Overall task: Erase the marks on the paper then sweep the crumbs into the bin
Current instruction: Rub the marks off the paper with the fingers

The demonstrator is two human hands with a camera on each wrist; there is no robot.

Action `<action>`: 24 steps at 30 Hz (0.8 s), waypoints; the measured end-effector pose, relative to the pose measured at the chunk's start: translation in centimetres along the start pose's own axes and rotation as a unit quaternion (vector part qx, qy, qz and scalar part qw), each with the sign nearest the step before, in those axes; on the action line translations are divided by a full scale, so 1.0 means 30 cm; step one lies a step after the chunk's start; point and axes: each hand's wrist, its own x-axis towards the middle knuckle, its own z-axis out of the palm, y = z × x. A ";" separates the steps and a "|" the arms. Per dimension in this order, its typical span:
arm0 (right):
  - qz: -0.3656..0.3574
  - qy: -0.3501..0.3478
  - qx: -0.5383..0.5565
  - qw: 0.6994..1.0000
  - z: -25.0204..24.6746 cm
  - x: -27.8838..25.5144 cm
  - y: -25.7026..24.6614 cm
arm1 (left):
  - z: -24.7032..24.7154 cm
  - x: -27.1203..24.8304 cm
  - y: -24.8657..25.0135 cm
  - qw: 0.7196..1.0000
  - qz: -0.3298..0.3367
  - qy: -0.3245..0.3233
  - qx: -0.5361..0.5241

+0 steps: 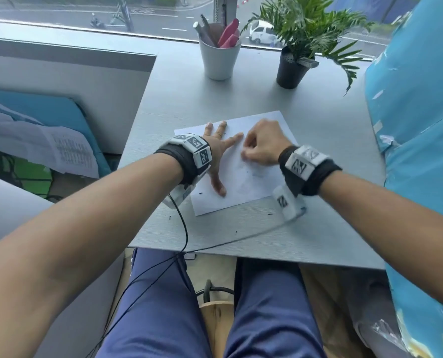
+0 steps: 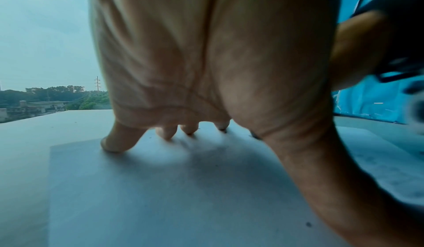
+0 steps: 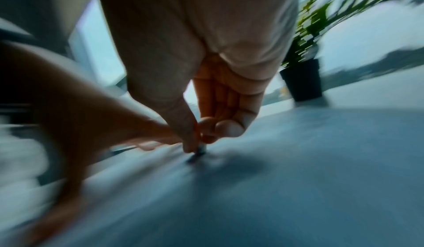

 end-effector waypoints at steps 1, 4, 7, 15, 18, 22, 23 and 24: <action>-0.024 -0.035 -0.002 0.999 0.033 -0.050 -0.034 | 0.000 0.002 0.005 1.000 -0.003 0.000 0.004; -0.054 -0.107 0.024 0.992 0.065 -0.126 -0.071 | 0.002 0.004 0.008 1.000 -0.009 0.002 0.011; 0.007 -0.019 0.027 0.999 -0.011 -0.002 0.019 | 0.001 0.005 0.003 1.000 -0.001 0.001 -0.003; -0.057 -0.115 0.023 0.992 0.054 -0.123 -0.050 | 0.003 0.011 0.001 1.000 -0.003 -0.003 0.009; 0.005 -0.019 0.031 0.999 -0.014 0.001 0.047 | 0.000 0.001 0.001 1.000 0.003 0.003 -0.001; -0.014 -0.021 0.025 0.999 0.019 -0.029 0.018 | -0.003 -0.001 0.004 1.000 -0.001 0.005 0.005; -0.031 -0.053 0.028 0.998 0.049 -0.082 -0.018 | 0.000 0.002 0.006 1.000 -0.001 0.004 0.010; -0.051 -0.085 0.035 0.994 0.069 -0.127 -0.044 | 0.002 0.005 0.007 1.000 0.000 0.005 0.013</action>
